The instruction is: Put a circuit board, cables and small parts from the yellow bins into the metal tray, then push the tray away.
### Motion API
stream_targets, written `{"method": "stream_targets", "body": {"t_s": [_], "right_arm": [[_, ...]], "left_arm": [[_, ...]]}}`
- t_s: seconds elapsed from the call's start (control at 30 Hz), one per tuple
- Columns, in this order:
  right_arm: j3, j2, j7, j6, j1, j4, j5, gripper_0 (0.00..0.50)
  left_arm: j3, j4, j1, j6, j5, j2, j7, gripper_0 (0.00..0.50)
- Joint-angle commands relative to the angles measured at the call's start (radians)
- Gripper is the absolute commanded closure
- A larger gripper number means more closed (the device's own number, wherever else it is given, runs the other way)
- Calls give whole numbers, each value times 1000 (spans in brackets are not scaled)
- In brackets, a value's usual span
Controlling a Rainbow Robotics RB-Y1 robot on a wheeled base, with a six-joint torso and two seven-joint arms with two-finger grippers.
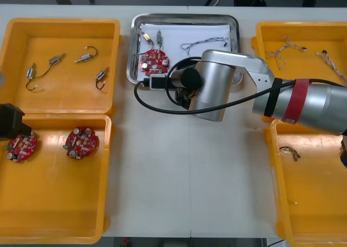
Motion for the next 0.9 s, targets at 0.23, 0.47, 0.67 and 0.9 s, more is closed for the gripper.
{"method": "stream_targets", "body": {"t_s": [0.23,0.47,0.67,0.9], "right_arm": [[58,-27,28,-60,-108,40,10,500],[74,-27,28,-70,-122,57,10,500],[74,-28,32,-69,-122,69,10,471],[74,-27,34,-69,-123,78,8,0]], "left_arm": [[29,-3,-29,6,-4,44,-81,0],[29,-3,-29,6,-4,44,-81,0],[29,-3,-29,6,-4,44,-81,0],[29,-3,-29,6,-4,44,-81,0]]}}
